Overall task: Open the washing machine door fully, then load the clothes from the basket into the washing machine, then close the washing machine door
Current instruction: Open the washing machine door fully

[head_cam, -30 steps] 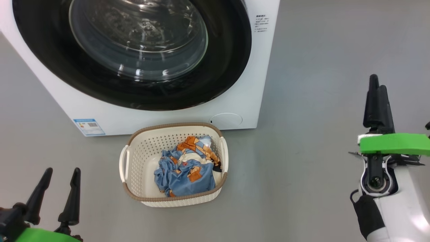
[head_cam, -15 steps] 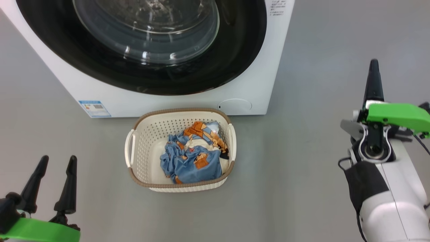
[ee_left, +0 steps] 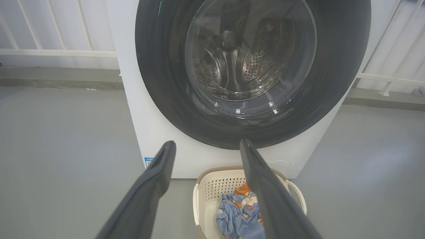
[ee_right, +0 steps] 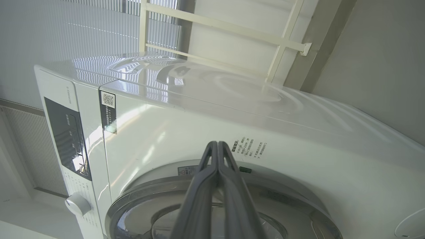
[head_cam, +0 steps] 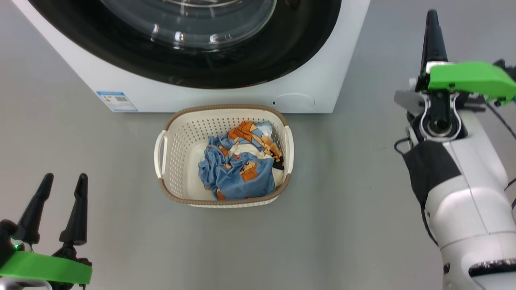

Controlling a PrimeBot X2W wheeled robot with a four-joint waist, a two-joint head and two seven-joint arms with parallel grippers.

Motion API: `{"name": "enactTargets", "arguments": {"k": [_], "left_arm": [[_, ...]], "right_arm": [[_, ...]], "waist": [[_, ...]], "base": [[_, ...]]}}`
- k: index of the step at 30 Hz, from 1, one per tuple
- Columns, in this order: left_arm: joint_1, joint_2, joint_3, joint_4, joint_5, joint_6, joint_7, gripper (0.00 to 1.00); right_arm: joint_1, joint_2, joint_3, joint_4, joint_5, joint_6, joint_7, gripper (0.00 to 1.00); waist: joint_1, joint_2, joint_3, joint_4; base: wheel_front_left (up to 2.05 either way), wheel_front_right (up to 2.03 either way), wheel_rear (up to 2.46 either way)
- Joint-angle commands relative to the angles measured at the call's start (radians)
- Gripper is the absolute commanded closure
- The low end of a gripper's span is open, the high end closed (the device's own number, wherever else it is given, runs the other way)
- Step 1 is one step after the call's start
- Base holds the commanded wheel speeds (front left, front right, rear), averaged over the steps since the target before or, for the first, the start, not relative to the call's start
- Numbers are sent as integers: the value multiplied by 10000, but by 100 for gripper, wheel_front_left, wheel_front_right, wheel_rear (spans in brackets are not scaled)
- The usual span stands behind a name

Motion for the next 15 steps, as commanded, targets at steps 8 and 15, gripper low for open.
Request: {"name": "enactTargets", "arguments": {"k": [8, 15], "left_arm": [[-515, 493, 336, -316, -236, -16, -65, 0], [-565, 575, 327, -325, -354, -16, -65, 0]], "right_arm": [[-1186, 162, 160, 256, -294, -11, 291, 100], [-1609, 167, 104, 612, -358, -11, 691, 100]], "waist": [[0, 0, 516, 150], [0, 0, 762, 145]], "base": [[0, 0, 0], [0, 0, 0]]}}
